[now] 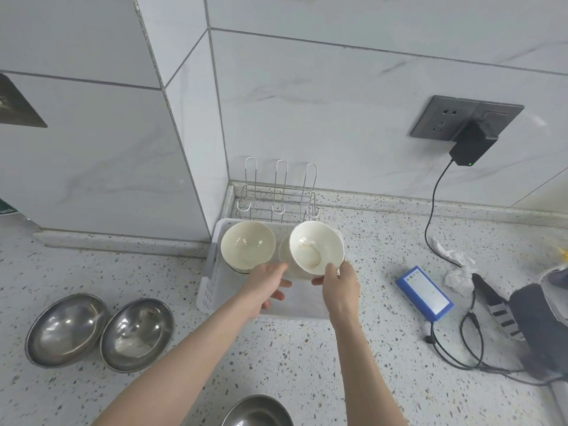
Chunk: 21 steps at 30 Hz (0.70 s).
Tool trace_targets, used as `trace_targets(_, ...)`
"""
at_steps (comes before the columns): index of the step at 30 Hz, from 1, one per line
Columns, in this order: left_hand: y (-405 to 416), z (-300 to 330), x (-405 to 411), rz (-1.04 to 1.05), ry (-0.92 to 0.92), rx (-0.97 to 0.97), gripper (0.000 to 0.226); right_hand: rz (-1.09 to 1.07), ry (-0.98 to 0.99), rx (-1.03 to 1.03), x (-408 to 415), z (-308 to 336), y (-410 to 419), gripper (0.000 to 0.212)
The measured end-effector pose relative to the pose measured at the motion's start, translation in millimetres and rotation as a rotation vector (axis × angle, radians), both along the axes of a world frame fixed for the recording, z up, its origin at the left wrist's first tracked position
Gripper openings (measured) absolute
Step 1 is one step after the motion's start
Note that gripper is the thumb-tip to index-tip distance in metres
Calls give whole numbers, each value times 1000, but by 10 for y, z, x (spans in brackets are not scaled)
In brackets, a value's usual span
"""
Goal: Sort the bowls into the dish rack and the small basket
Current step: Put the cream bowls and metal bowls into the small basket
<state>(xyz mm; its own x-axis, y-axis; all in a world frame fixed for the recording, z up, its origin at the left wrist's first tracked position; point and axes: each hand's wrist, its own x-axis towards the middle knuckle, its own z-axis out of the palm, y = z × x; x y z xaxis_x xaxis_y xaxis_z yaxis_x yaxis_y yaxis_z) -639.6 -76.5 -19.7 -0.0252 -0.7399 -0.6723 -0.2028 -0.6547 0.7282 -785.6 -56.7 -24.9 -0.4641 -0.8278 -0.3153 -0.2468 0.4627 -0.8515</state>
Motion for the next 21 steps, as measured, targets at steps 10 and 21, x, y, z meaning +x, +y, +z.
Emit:
trace_targets(10,-48,-73,-57,66,23,23,44,92,147,23,64,-16,-105,18)
trace_targets(21,-30,-68,-112,65,47,10,26,170,254,130,56,-56,-182,22)
